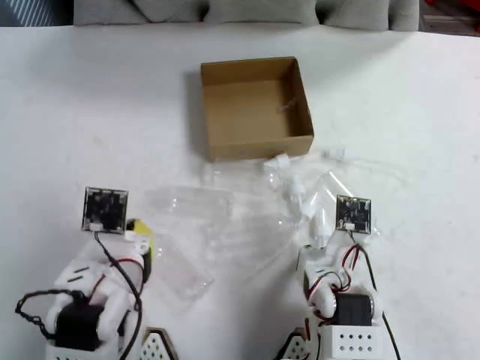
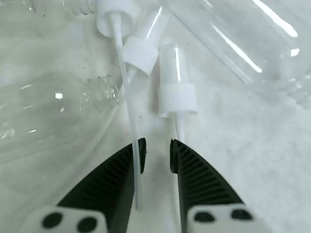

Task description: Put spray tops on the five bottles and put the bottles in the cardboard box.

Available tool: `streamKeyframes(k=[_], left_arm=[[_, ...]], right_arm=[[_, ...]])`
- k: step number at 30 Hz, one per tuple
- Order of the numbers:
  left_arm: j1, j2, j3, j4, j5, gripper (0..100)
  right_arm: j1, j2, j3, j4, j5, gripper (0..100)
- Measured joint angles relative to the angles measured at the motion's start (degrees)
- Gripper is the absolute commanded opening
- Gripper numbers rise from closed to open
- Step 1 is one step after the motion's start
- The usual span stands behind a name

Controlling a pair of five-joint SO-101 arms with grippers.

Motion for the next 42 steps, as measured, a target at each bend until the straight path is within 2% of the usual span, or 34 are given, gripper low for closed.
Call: streamKeyframes(k=[7,12,18,26,32,37,39,42], left_arm=[[4.2,24.5,-12.4,1.7,9.3,23],[7.0,42.8,-16.9,5.5,14.2,24],[6.9,57.7,-17.4,5.7,15.4,24],[7.0,60.3,-17.7,1.7,15.6,24],[6.7,59.2,-12.6,-1.8,15.7,24],[6.7,58.9,-12.0,-2.3,15.7,25],[6.7,58.9,-11.9,-2.4,15.7,31],[6.7,58.9,-11.9,-2.4,15.6,44]], right_arm=[[0.0,0.0,0.0,0.0,0.0,5.7],[0.0,0.0,0.0,0.0,0.0,5.7],[0.0,0.0,0.0,0.0,0.0,5.7],[0.0,0.0,0.0,0.0,0.0,5.7],[0.0,0.0,0.0,0.0,0.0,5.7],[0.0,0.0,0.0,0.0,0.0,5.7],[0.0,0.0,0.0,0.0,0.0,5.7],[0.0,0.0,0.0,0.0,0.0,5.7]])
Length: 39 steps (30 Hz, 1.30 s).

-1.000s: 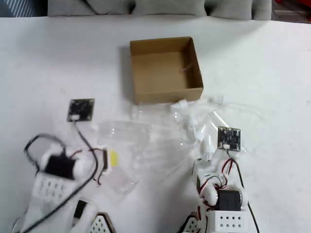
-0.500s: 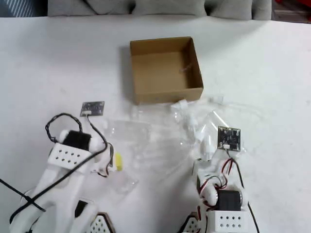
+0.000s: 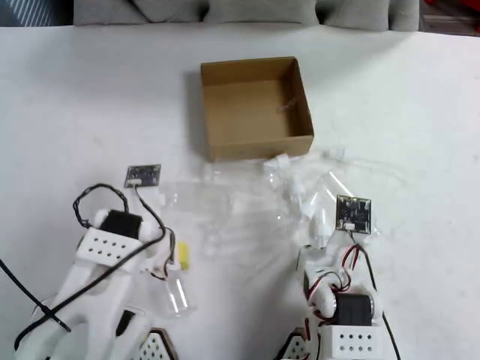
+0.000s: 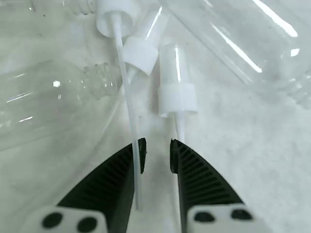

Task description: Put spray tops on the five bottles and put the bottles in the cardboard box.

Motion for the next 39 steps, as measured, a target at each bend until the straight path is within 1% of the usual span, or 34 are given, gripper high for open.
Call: streamKeyframes(k=[2,4,7,13,16,23,25,28,30,36,39], left_arm=[[0.0,0.0,0.0,0.0,0.0,51],[0.0,0.0,1.0,0.0,0.0,52],[0.1,0.0,1.6,0.0,0.0,47],[0.1,0.0,1.6,-0.1,0.0,26],[0.1,0.0,2.1,-0.1,0.0,19],[0.4,-1.2,4.7,-3.5,0.2,20],[0.4,-1.2,4.8,-3.8,0.2,17],[0.4,-1.2,4.7,-3.9,0.2,7],[0.4,-1.2,4.3,-3.9,0.3,4],[0.3,-0.3,-4.7,-3.9,-7.3,4],[0.3,-0.1,-7.0,-3.9,-9.0,4]], right_arm=[[0.0,0.0,0.0,0.0,0.0,5.7],[0.0,0.0,0.0,0.0,0.0,5.7],[0.0,0.0,0.0,0.0,0.0,5.7],[0.0,0.0,0.0,0.0,0.0,5.7],[0.0,0.0,0.0,0.0,0.0,5.7],[0.0,0.0,0.0,0.0,0.0,5.7],[0.0,0.0,0.0,0.0,0.0,5.7],[0.0,0.0,0.0,0.0,0.0,5.7],[0.0,0.0,0.0,0.0,0.0,5.7],[0.0,0.1,0.0,0.0,0.0,5.7],[0.0,0.1,0.0,0.0,0.0,5.7]])
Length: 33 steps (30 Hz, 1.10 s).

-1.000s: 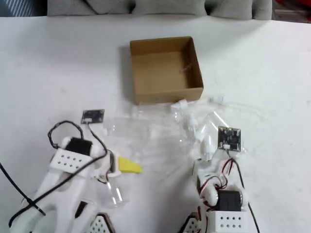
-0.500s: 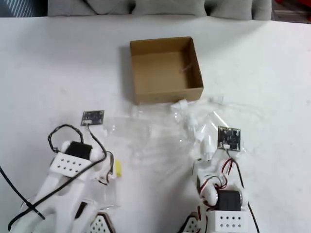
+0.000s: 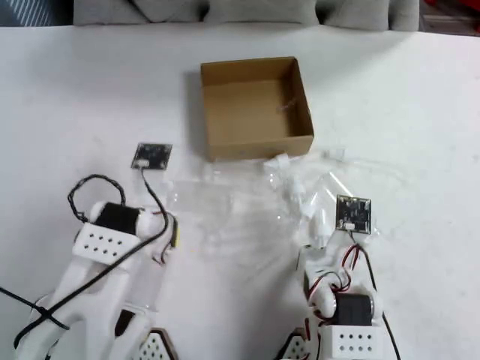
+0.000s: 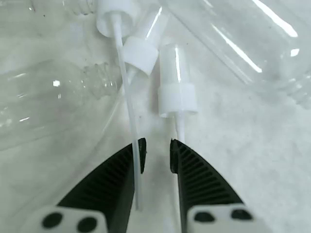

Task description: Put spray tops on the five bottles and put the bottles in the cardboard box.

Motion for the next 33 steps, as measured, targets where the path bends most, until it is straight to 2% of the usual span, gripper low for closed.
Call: streamKeyframes(k=[7,12,16,19,22,27,33], left_arm=[[-0.1,0.0,0.1,-4.7,-0.6,6],[-0.1,0.0,0.5,-4.7,-0.6,25],[0.5,0.0,-2.4,4.4,-0.4,35],[2.7,0.0,-4.4,13.0,-0.8,35],[2.5,0.0,-4.7,15.0,-0.7,36],[1.7,0.0,-3.7,13.5,-2.8,35],[-1.5,0.0,2.6,6.2,-7.7,35]], right_arm=[[0.0,0.0,0.0,0.0,0.0,5.7],[0.0,0.0,0.0,0.0,0.0,5.7],[0.0,0.0,0.0,0.0,0.0,5.7],[0.0,0.0,0.0,0.0,0.0,5.7],[0.0,0.0,0.0,0.0,0.0,5.7],[0.0,0.0,0.0,0.0,0.0,5.7],[0.0,0.0,0.0,0.0,0.0,5.7]])
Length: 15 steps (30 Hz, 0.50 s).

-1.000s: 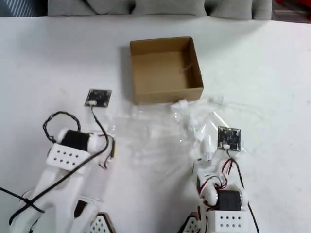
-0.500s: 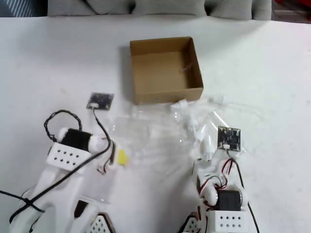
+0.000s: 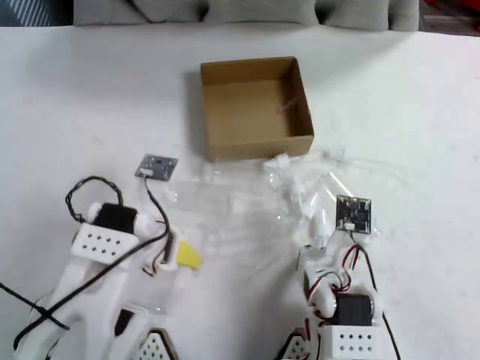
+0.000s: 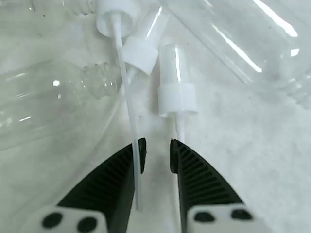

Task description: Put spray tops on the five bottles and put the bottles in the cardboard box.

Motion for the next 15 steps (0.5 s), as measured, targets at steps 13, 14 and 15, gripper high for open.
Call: streamKeyframes(k=[13,14,15], left_arm=[[-0.1,0.0,7.9,-9.5,-2.1,35],[-0.1,0.0,8.3,-10.3,-2.1,35],[-0.1,0.0,8.5,-11.1,-2.1,35]], right_arm=[[0.0,0.0,0.0,0.0,0.0,5.7],[0.0,0.0,0.0,0.0,0.0,5.7],[0.0,0.0,0.0,0.0,0.0,5.7]])
